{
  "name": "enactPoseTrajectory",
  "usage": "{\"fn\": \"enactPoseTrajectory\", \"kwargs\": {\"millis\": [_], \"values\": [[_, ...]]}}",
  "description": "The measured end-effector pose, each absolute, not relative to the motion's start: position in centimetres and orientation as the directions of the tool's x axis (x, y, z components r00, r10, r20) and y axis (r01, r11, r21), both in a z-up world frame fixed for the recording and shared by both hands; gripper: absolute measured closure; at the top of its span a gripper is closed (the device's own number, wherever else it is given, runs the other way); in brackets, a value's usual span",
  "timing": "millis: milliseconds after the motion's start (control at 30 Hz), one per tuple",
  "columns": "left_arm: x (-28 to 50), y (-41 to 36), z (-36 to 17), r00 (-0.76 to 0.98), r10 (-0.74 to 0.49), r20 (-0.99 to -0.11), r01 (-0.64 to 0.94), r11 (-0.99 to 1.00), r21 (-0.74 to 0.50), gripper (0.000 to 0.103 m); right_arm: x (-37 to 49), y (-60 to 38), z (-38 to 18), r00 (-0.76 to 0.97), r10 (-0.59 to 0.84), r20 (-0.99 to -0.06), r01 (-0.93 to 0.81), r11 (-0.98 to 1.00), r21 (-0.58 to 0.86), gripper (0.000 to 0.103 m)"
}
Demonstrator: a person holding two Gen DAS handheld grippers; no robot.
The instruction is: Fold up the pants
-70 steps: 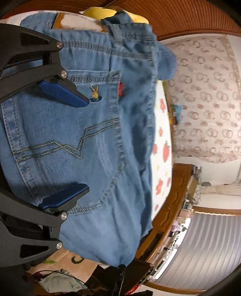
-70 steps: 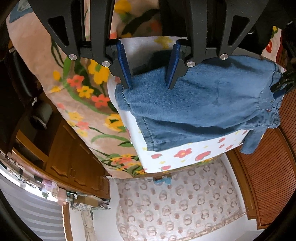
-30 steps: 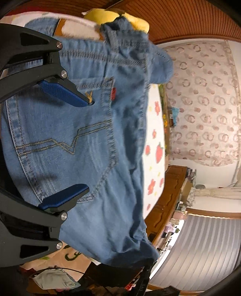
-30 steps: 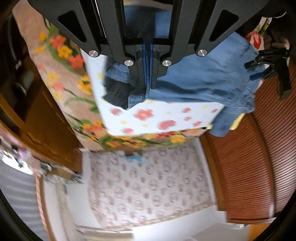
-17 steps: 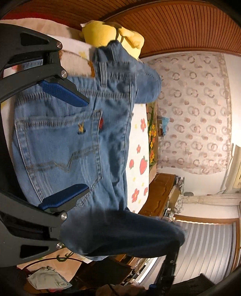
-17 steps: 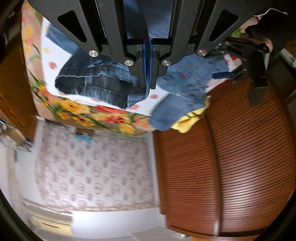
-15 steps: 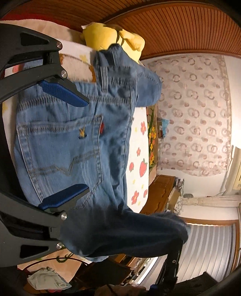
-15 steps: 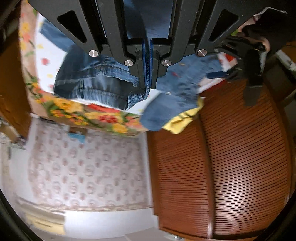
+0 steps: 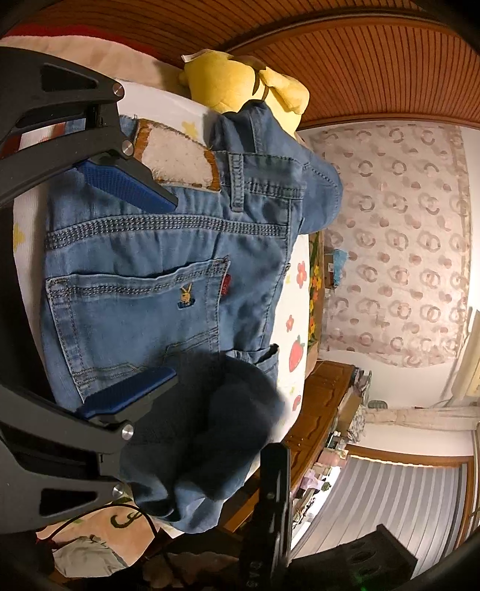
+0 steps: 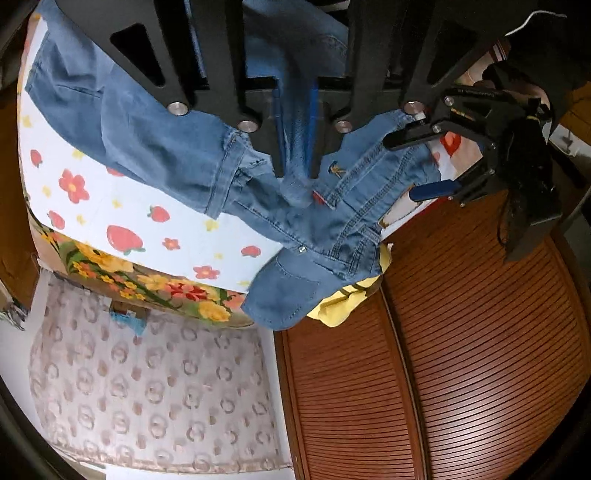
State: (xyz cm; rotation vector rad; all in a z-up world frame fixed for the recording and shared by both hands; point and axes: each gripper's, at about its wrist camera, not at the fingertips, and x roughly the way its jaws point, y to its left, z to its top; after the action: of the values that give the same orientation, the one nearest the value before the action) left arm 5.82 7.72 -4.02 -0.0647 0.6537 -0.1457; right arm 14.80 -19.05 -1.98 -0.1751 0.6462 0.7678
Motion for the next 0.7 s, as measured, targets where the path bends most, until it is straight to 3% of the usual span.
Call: {"fn": "enactPoseTrajectory", "kwargs": {"millis": [67,300,533,633,700], "values": [[5.9,7.6,-4.2,0.781,-0.156,-0.605,0.115,0.988,-0.106,0.018,14.2,-19.7,-1.3,0.555,0.58,-0.596,-0.689,0.722,0.062,0.066],[6.4,6.7,-4.5,0.773,-0.17,-0.611,0.132,0.985,-0.108,0.018,13.4,-21.0,-1.6,0.62,0.528,-0.581,-0.651,0.759,-0.005,0.063],[7.3,5.1,-4.2,0.764,-0.207,-0.61,0.184,0.978,-0.101,0.018,17.0,-22.0,-5.6,0.686,0.359,-0.633,-0.539,0.835,-0.112,0.063],[7.6,4.3,-3.8,0.765,-0.239,-0.597,0.216,0.97,-0.111,0.018,18.7,-23.0,-7.3,0.679,0.329,-0.656,-0.507,0.856,-0.096,0.063],[8.0,3.8,-3.6,0.757,-0.273,-0.594,0.246,0.961,-0.129,0.024,19.5,-23.6,-7.6,0.673,0.33,-0.662,-0.491,0.869,-0.066,0.063]]}}
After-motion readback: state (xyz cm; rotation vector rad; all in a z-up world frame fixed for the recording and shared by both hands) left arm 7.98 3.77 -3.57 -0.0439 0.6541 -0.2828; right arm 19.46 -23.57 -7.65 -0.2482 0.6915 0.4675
